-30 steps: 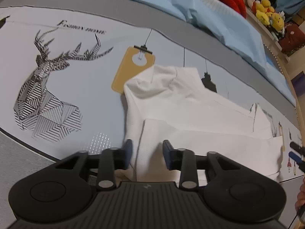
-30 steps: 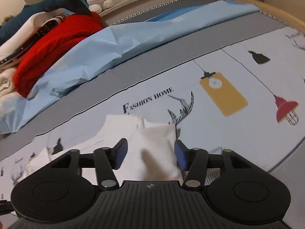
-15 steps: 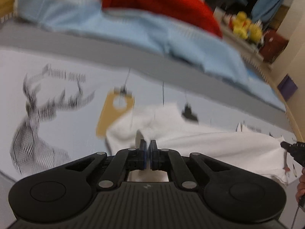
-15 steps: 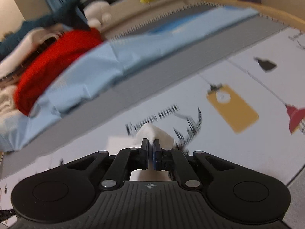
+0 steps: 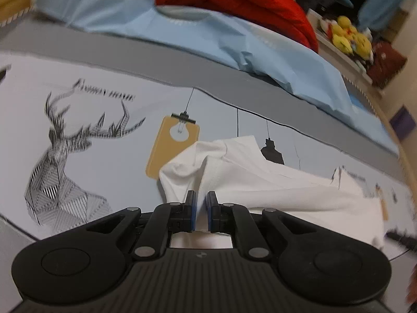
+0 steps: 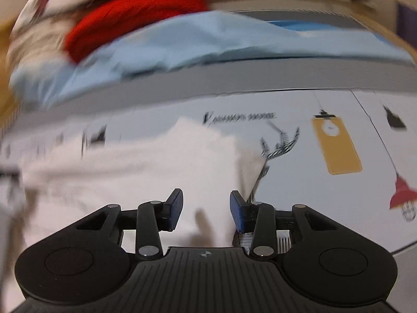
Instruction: Fold small clothes
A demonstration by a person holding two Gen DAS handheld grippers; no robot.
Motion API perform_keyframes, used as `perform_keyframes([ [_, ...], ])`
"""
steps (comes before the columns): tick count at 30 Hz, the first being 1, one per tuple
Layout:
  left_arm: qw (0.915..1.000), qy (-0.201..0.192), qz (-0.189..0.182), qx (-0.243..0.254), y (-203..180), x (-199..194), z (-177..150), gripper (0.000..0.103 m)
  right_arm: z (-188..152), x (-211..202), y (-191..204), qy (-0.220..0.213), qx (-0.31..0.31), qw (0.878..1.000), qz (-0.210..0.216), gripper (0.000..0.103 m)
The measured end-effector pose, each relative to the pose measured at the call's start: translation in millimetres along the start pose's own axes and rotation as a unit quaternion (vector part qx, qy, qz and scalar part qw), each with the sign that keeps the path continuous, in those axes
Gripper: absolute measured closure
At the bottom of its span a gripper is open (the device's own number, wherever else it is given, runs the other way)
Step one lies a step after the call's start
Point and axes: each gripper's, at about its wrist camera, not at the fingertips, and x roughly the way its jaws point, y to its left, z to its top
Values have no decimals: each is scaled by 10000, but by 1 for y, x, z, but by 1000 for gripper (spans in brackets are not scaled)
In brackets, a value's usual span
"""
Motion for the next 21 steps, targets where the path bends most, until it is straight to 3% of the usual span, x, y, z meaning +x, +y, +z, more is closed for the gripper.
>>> perform_keyframes([
  [2, 9996, 98, -76, -256, 5, 2, -1, 96, -7, -1, 11, 27, -348, 9994, 70, 61],
  [5, 9990, 203, -89, -384, 9, 7, -3, 82, -13, -6, 28, -55, -860, 9959, 291, 61],
  [7, 9990, 128, -98, -416, 10, 6, -2, 68, -16, -8, 39, -101, -1245, 9914, 384, 60],
  [12, 9991, 67, -305, -293, 2, 5, 0, 62, -29, 5, 63, 104, -2186, 9756, 165, 57],
  [14, 9997, 107, -207, -78, -4, 8, -2, 64, -35, 10, 72, 188, -2560, 9665, 68, 57],
  [15, 9998, 114, -170, 24, -6, 9, -3, 74, -38, 11, 75, 220, -2726, 9619, 18, 59],
  [16, 9997, 120, -171, 108, -8, 9, -3, 95, -40, 13, 78, 253, -2862, 9578, -32, 62],
  [17, 9996, 141, -176, 196, -9, 8, -2, 101, -42, 13, 80, 298, -3002, 9534, -74, 67],
  [19, 9995, 27, -131, 294, -12, 1, 1, 101, -43, 12, 78, 315, -3049, 9518, -56, 94],
  [21, 9992, -131, -168, 342, -14, -11, 6, 102, -40, 6, 72, 261, -2942, 9554, 12, 102],
])
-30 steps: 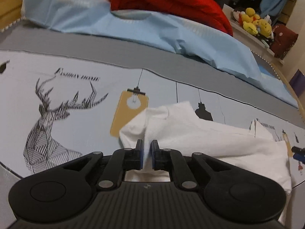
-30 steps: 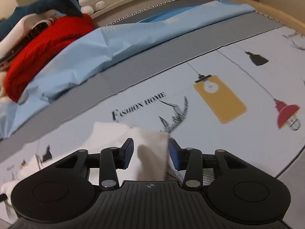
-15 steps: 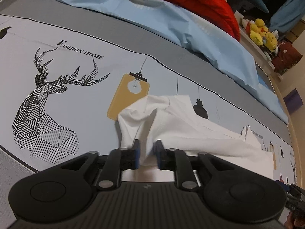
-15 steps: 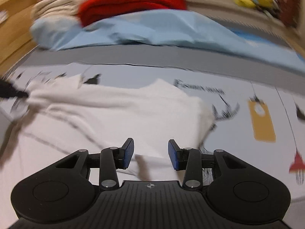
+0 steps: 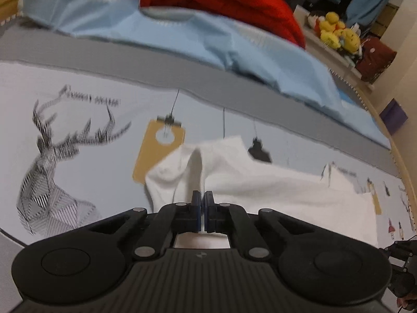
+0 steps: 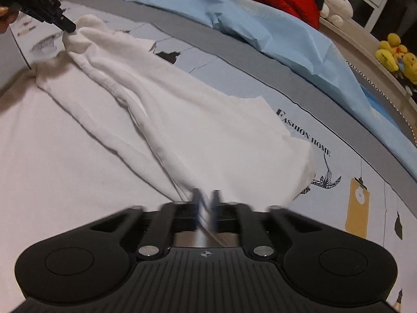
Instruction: Fold small clothes
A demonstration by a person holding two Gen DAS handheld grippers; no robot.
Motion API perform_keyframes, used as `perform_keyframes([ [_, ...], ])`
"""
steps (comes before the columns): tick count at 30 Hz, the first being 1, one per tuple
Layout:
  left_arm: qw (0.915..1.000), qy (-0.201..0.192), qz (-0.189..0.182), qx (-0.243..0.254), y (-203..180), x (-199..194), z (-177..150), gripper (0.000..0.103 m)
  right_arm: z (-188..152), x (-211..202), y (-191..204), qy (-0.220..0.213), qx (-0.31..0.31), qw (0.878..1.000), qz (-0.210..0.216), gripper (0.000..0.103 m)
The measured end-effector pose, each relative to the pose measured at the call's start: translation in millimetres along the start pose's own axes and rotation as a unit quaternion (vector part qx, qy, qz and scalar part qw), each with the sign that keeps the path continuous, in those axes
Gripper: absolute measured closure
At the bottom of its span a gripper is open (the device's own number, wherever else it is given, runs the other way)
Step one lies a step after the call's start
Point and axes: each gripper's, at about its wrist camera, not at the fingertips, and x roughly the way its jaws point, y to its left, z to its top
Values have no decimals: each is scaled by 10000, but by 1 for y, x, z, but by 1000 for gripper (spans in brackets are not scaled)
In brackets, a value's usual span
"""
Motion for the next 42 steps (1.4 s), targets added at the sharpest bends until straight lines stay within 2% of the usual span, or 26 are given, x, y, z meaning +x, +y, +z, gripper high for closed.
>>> perform_keyframes([
  [5, 9987, -441, -253, -32, -3, -45, 21, 102, 3, -36, -27, -487, 401, 9979, 132, 103],
  [7, 9995, -268, -149, -57, 0, -47, 22, 101, 0, -47, -36, -595, 488, 9968, 207, 103],
  [9, 9994, 336, 27, -115, 9, -30, 16, 100, -7, -49, -39, -396, 471, 9970, 472, 103],
  [11, 9941, 1030, 349, -39, 16, -7, 4, 100, -19, -34, -29, 376, 253, 9961, 758, 102],
  [12, 9917, 1116, 634, 26, 18, -3, -1, 100, -26, -26, -21, 773, 87, 9932, 871, 102],
  [13, 9916, 1075, 725, 51, 19, -3, -2, 100, -30, -21, -15, 1009, -76, 9901, 969, 102],
  [14, 9928, 997, 659, 22, 18, -6, 0, 100, -34, -20, -11, 1182, -175, 9869, 1081, 102],
  [16, 9962, 796, 353, -85, 16, -16, 8, 94, -31, -24, -17, 1128, 34, 9861, 1223, 101],
  [19, 9971, 732, 227, -11, 8, -17, 11, 85, -17, -39, -42, 547, 813, 9870, 1277, 98],
  [21, 9961, 842, 248, -34, 10, -7, 7, 82, -9, -47, -53, 102, 1251, 9849, 1192, 92],
  [22, 9956, 892, 275, -44, 11, -2, 5, 82, -7, -47, -56, -26, 1352, 9849, 1079, 83],
  [24, 9941, 1022, 350, -48, 14, 10, -1, 82, -6, -42, -57, -149, 1474, 9862, 746, 74],
  [27, 9929, 1138, 335, -10, 20, 26, -14, 82, -8, -29, -59, 55, 1557, 9863, 533, 74],
  [28, 9930, 1141, 312, 34, 19, 29, -15, 86, -9, -25, -57, 96, 1563, 9864, 507, 74],
  [30, 9942, 1021, 274, 208, 13, 26, -14, 103, -8, -22, -57, 121, 1561, 9866, 448, 74],
  [32, 9965, 726, 239, 337, 6, 13, -6, 103, -10, -23, -61, 81, 1602, 9861, 439, 74],
  [36, 9997, 65, 58, 241, 0, -17, 14, 103, -9, -25, -61, 9, 1733, 9842, 366, 74],
  [38, 9995, 25, 208, 249, 0, -16, 15, 101, -8, -23, -61, 44, 1733, 9844, 293, 74],
  [41, 9968, 153, 711, 335, 1, -9, 12, 98, -10, -17, -58, 223, 1647, 9860, 114, 74],
  [42, 9966, 142, 721, 371, 0, -9, 12, 97, -10, -15, -57, 297, 1648, 9858, 74, 74],
])
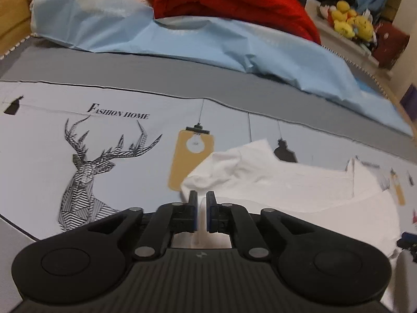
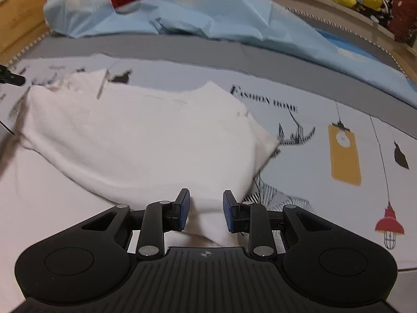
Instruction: Fold small clothes
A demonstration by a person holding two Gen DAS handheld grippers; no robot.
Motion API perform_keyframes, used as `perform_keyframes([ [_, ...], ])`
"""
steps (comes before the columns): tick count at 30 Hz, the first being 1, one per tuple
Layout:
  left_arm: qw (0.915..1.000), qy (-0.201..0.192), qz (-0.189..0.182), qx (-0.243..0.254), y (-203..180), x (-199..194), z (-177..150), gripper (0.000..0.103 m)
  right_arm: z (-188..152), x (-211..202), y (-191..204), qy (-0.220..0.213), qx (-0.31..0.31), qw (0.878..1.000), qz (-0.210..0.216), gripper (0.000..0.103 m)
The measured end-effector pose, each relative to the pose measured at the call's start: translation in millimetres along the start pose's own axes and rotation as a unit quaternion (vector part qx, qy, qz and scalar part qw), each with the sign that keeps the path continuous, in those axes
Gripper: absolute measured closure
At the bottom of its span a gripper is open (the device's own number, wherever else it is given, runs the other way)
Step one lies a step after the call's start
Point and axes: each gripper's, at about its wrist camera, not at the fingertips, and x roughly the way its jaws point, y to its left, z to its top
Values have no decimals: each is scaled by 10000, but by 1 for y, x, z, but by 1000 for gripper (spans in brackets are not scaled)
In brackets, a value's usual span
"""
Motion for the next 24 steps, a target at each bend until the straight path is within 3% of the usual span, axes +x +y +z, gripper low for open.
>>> perform_keyframes([
  [4, 9984, -53, -526, 211, -11, -7, -4, 97, -5, 11, 4, 187, -67, 9991, -365, 74],
  [7, 9936, 356, -918, 553, -23, 5, -14, 97, -11, 25, 4, 433, -47, 9968, -670, 70],
  [9, 9890, 941, -795, 820, -30, 25, -28, 95, -16, 34, 5, 606, -43, 9948, -820, 67],
  [11, 9810, 1545, -311, 1128, -32, 47, -47, 96, -17, 36, 7, 651, -45, 9941, -864, 67],
  [12, 9798, 1588, -294, 1182, -31, 50, -52, 98, -14, 34, 7, 671, 12, 9941, -847, 67],
  [15, 9863, 1237, -441, 994, -29, 38, -46, 96, -10, 24, -3, 574, 532, 9953, -568, 67],
  [16, 9882, 1092, -539, 933, -27, 36, -47, 96, -13, 28, -6, 722, 636, 9936, -599, 66],
  [18, 9858, 1380, -389, 876, -20, 47, -57, 100, -23, 36, -6, 867, 615, 9918, -709, 63],
  [21, 9868, 1383, -398, 739, -17, 36, -62, 100, -20, 23, -1, 884, 831, 9889, -862, 63],
  [24, 9918, 819, -577, 791, -22, -11, -59, 90, -17, -10, 4, 614, 1075, 9879, -934, 63],
])
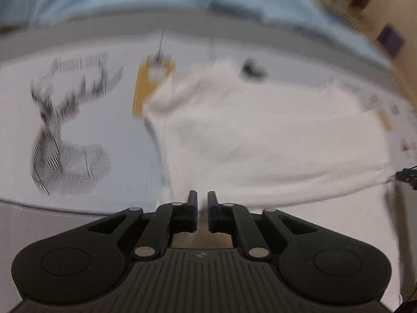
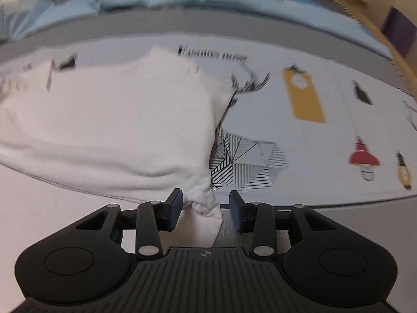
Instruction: Fold small clothes
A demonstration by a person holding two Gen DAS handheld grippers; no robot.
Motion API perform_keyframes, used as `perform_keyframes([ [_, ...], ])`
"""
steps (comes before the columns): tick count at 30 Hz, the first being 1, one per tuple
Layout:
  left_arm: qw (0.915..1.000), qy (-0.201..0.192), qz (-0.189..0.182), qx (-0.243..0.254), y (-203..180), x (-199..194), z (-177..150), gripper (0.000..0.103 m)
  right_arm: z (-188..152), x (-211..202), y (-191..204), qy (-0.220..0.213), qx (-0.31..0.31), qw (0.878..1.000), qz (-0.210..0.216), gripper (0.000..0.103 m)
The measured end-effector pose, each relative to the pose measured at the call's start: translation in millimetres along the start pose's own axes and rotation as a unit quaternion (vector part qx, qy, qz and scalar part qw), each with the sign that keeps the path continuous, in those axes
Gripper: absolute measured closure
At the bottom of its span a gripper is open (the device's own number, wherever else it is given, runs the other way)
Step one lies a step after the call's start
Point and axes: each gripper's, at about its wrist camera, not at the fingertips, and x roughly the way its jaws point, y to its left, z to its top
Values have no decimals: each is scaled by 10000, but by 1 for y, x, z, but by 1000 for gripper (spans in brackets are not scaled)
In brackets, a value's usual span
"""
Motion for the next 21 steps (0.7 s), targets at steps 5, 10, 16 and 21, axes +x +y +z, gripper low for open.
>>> perform_keyframes([
  [5, 9984, -429, -283, -215, -9, -63, -18, 73, -15, -74, -17, -441, 601, 9971, -154, 63],
  [10, 9955, -825, -397, -240, -13, -131, -56, 69, -50, -147, -26, -903, 1043, 9904, 106, 63],
  [16, 9943, -842, -276, -589, -9, -175, -138, 59, -129, -192, -25, -950, 1363, 9858, 238, 63],
  [21, 9983, 109, 280, -492, -5, -140, -202, 59, -188, -176, -16, -386, 1297, 9904, 268, 63],
])
